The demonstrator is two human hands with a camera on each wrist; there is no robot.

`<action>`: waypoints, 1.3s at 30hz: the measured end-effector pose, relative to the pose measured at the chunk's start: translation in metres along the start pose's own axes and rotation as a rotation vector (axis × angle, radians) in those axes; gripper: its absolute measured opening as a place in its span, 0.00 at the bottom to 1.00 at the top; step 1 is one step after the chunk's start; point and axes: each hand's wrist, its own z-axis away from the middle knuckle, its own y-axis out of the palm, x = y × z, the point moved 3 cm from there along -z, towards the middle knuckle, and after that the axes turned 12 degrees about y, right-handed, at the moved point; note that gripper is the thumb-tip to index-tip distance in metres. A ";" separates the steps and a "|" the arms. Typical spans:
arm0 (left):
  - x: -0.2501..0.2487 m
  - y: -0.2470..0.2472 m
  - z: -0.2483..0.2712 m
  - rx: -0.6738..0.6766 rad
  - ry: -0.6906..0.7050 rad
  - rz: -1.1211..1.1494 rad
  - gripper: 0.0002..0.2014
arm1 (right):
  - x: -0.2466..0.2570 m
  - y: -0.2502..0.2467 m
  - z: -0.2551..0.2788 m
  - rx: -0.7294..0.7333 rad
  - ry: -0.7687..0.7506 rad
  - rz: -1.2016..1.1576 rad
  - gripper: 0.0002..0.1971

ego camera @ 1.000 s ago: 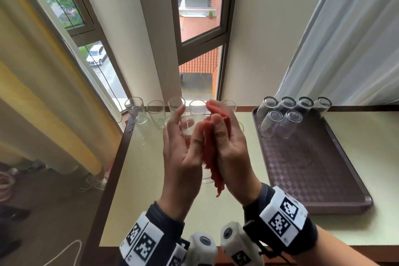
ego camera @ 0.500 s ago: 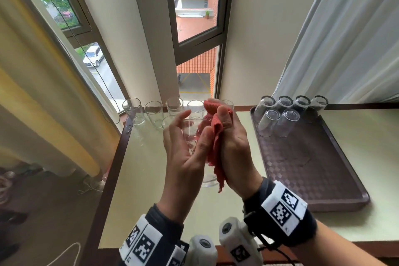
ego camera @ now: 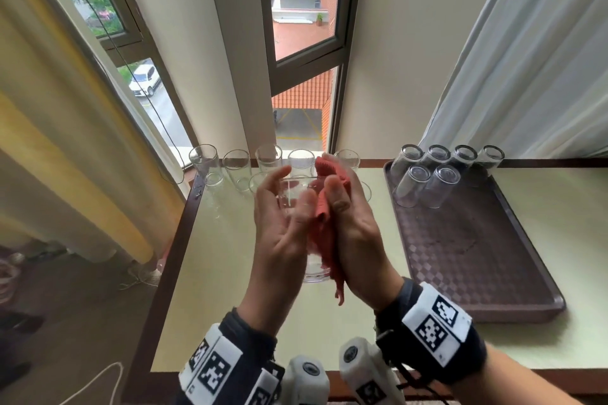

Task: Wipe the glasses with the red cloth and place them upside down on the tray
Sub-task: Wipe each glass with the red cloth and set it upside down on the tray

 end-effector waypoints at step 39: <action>-0.004 -0.009 0.003 -0.054 0.033 -0.030 0.22 | 0.000 0.007 -0.009 0.025 0.048 -0.024 0.26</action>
